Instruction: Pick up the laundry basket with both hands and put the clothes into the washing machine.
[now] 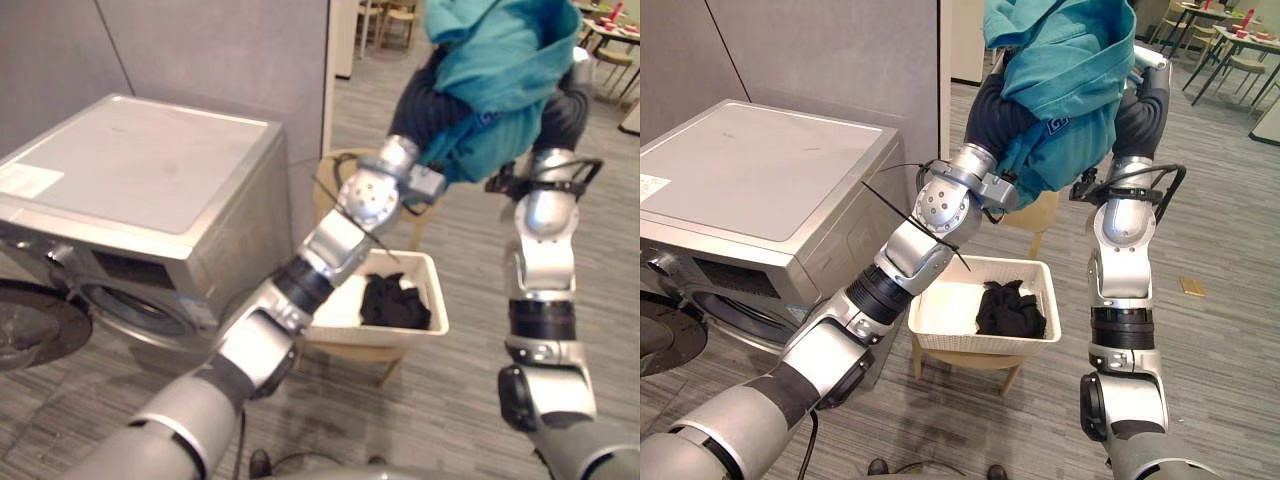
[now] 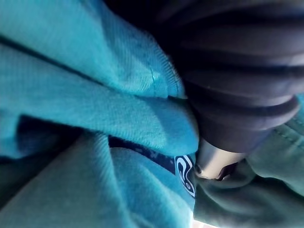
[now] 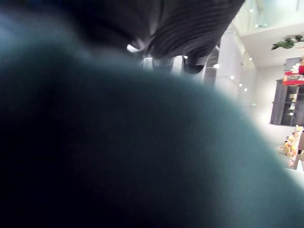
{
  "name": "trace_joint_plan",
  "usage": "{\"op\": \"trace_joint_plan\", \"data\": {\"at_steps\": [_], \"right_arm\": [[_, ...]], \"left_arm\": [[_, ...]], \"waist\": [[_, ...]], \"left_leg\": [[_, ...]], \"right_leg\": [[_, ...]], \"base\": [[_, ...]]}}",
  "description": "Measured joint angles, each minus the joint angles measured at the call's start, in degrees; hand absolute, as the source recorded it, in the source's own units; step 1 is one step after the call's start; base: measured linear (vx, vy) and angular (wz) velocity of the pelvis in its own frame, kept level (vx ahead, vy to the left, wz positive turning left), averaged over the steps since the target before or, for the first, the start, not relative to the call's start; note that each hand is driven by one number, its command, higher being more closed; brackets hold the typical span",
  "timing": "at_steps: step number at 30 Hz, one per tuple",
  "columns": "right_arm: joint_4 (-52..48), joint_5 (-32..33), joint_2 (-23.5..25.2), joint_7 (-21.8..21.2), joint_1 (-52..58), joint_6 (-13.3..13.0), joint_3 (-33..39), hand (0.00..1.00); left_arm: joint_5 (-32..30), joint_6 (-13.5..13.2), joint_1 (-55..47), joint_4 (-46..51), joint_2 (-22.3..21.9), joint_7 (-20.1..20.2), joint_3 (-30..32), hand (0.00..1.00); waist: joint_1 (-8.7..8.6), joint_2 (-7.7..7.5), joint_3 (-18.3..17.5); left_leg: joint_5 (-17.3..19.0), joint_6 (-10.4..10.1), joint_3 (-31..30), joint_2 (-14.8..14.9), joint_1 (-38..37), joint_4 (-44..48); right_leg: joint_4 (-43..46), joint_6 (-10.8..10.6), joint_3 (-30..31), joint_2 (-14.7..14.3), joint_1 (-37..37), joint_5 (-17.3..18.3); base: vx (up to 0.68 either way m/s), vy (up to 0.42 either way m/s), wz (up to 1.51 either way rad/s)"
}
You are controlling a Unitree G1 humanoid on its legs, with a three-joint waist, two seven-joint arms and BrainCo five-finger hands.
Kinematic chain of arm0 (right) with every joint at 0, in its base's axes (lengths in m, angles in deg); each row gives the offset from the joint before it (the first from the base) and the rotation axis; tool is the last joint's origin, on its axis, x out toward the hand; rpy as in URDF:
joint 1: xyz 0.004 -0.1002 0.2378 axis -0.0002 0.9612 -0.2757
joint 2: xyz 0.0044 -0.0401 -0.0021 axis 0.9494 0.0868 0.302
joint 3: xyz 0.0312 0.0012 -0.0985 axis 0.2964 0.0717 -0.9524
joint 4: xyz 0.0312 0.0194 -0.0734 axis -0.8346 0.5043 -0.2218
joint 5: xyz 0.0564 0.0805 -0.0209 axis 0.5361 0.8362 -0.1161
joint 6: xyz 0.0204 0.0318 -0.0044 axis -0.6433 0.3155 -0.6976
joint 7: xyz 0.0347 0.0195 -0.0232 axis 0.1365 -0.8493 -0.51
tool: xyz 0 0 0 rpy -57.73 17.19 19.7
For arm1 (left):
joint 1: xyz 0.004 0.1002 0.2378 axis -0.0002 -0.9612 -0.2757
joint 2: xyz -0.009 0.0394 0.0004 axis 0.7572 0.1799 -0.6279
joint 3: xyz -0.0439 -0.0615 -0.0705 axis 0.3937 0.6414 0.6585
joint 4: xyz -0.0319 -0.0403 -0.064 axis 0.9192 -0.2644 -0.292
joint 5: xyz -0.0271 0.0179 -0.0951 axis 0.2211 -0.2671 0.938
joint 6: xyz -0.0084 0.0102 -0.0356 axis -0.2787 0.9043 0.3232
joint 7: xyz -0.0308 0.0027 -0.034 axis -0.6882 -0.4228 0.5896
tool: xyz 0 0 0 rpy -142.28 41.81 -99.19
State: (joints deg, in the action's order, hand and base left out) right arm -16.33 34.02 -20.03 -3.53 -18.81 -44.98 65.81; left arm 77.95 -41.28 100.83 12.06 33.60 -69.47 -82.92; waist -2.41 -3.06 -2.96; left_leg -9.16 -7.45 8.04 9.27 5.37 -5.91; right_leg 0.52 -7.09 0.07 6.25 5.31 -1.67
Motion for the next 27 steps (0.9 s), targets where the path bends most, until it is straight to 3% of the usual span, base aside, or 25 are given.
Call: {"op": "trace_joint_plan", "data": {"at_steps": [3, 8, 13, 15, 17, 20, 22, 25, 27], "right_arm": [[-2.7, 1.8, 1.3, -0.4, 4.5, -0.1, 1.8, 0.00], [-8.1, 2.8, 3.1, -2.5, 15.9, -0.2, 8.3, 0.00], [-9.3, 2.8, 7.1, -4.2, 31.1, -0.2, 16.5, 0.00], [-9.2, 2.8, 10.3, -5.0, 37.9, -0.2, 18.7, 0.00], [-8.0, 3.7, 15.6, -6.3, 46.2, -0.2, 20.2, 0.00], [-5.1, 4.0, 20.0, -7.7, 52.9, -0.2, 20.5, 0.00], [-1.2, 3.9, 21.1, -9.0, 56.8, 0.0, 20.5, 0.00], [1.9, 4.4, 22.5, -9.8, 60.6, 0.0, 20.5, 0.00], [3.2, 5.8, 23.1, -9.9, 63.0, -0.1, 20.4, 0.00]], "left_arm": [[-0.1, 0.6, 0.0, -0.6, 0.2, 0.0, 0.4, 1.00], [-3.3, 1.0, -0.7, 0.8, 3.1, -0.1, 7.7, 1.00], [-6.4, 0.8, -9.2, 9.3, 13.4, -1.6, 22.4, 1.00], [-7.1, 0.4, -14.3, 13.6, 17.3, -2.7, 28.6, 1.00], [-8.1, -1.0, -22.8, 20.4, 19.2, -4.2, 38.8, 1.00], [-14.4, -1.2, -34.4, 28.1, 17.8, -6.7, 49.5, 1.00], [-18.9, -1.1, -45.5, 32.1, 13.2, -8.1, 57.2, 1.00], [-23.1, 0.2, -57.7, 34.6, 6.0, -10.9, 62.7, 1.00], [-24.5, 1.2, -65.8, 36.7, 1.2, -11.8, 63.1, 1.00]], "waist": [[-0.05, 0.08, 0.0], [-0.59, 0.72, -0.4], [-1.71, 2.43, -1.5], [-1.72, 2.88, -1.7], [-1.63, 3.10, -1.9], [-1.22, 3.15, -1.9], [-0.06, 3.36, -2.1], [0.68, 3.82, -2.4], [1.63, 4.30, -2.8]], "left_leg": [[-0.1, -0.1, 0.1, -0.1, -0.1, 0.1], [-0.2, -0.2, 0.1, -0.1, -0.2, 0.3], [-0.2, -0.3, 0.4, -0.1, -0.2, 0.0], [-0.1, -0.3, 0.4, -0.1, -0.2, 0.0], [0.0, -0.4, 0.1, -0.1, 0.0, 0.0], [0.4, -0.5, -0.1, -0.2, 0.1, 0.0], [0.9, -0.6, -0.1, -0.4, 0.2, 0.0], [1.2, -0.3, 0.0, -0.6, 0.1, 0.0], [2.6, -0.1, 0.3, -0.4, -0.4, 0.0]], "right_leg": [[0.0, 0.0, 0.1, 0.0, 0.0, 0.0], [0.3, -0.2, 0.2, 0.0, 0.1, 0.1], [0.5, -0.6, 0.4, 0.0, 0.5, 0.8], [0.6, -0.6, 0.4, 0.0, 0.5, 1.0], [0.9, -0.5, 0.1, 0.0, 0.5, 1.3], [0.9, -0.4, -0.1, 0.1, 0.4, 1.4], [0.9, -0.4, -0.2, 0.4, 0.4, 1.3], [1.0, -0.2, -1.0, 0.6, -0.3, 1.5], [1.5, -0.1, -1.6, 0.5, -0.8, 1.9]], "base": [[0.00, -0.003, -0.02], [-0.01, -0.001, 0.00], [-0.03, -0.003, -0.02], [0.00, 0.000, 0.00], [0.00, -0.004, 0.08], [0.00, -0.001, 0.07], [0.00, 0.015, 0.08], [0.00, 0.013, 0.16], [0.00, 0.014, 0.17]]}}
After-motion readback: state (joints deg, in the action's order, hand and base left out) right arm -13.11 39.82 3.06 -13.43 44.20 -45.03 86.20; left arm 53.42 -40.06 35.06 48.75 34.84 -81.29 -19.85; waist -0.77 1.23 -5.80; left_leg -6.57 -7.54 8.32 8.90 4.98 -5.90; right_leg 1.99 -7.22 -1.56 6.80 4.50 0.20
